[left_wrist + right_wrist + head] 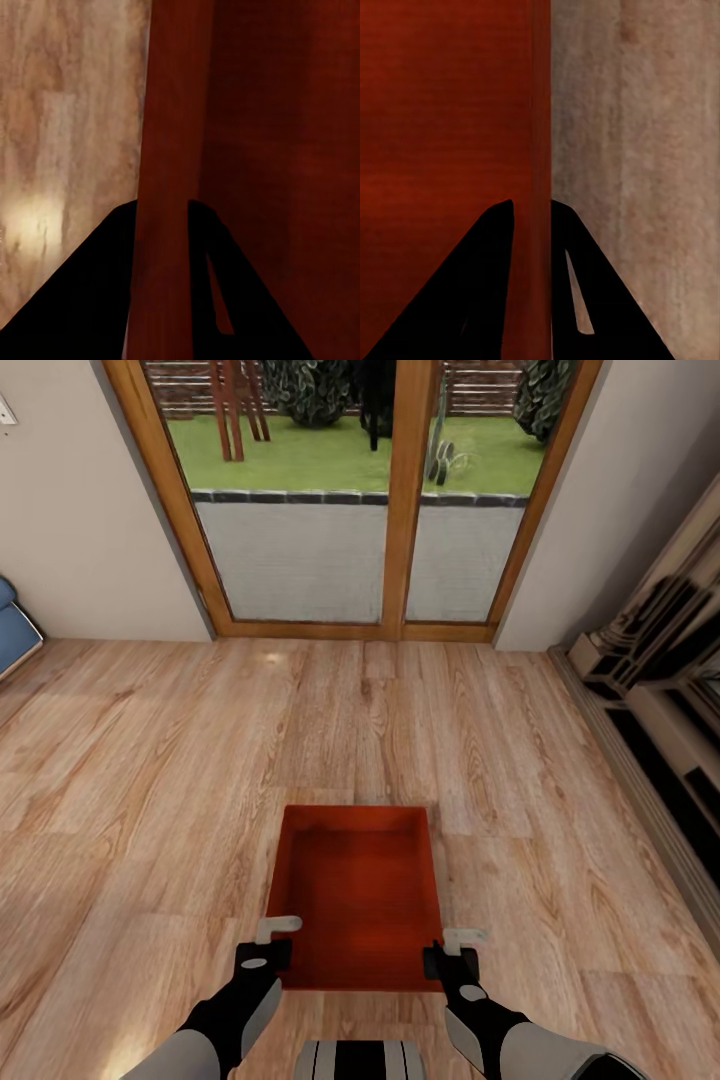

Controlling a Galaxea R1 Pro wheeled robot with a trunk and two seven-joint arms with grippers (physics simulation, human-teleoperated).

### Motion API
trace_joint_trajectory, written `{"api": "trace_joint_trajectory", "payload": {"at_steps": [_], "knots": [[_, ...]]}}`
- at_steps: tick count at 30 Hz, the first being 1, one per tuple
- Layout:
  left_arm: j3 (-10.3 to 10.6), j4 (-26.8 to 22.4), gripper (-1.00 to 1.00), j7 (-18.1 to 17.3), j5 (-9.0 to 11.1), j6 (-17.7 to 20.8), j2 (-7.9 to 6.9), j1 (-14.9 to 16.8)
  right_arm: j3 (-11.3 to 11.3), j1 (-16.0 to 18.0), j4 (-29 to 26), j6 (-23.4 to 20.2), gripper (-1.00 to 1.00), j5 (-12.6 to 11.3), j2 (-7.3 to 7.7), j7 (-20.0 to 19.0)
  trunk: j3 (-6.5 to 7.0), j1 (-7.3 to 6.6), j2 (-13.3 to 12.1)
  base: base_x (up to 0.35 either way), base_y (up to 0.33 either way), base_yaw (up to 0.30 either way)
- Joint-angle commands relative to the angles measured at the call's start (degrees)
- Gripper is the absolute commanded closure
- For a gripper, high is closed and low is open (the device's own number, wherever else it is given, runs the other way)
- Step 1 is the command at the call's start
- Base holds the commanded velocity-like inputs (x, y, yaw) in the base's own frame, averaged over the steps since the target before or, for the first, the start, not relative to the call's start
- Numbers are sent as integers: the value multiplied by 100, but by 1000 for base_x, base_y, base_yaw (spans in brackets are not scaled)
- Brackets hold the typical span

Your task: Move the two storage containers from the living room to the garage. In the garage, place one container on the floor and stack the other container on top of it (either order is fine).

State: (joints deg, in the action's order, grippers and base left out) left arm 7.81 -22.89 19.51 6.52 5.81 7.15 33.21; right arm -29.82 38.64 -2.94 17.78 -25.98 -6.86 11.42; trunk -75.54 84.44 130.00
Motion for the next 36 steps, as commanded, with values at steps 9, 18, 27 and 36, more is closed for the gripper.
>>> {"api": "trace_joint_trajectory", "payload": {"at_steps": [9, 18, 27, 36], "knots": [[17, -24, 100, 76, -4, 43, 8, 1, 47, 3, 12, 35, 100, -126, 1, 36, -3, -1, 1, 0, 0, 0], [10, 23, 100, 70, -2, 43, 6, 1, 47, 3, 12, 33, 100, -126, -5, 38, 86, -111, -199, 0, 0, 0], [10, 30, 100, 70, -2, 43, 6, 0, 47, 3, 12, 33, 100, -126, -8, 45, 248, -308, -560, 0, 0, 0], [10, 17, 100, 70, -2, 43, 6, 1, 47, 3, 12, 33, 100, -126, -6, 39, 409, -506, -921, 0, 0, 0]]}}
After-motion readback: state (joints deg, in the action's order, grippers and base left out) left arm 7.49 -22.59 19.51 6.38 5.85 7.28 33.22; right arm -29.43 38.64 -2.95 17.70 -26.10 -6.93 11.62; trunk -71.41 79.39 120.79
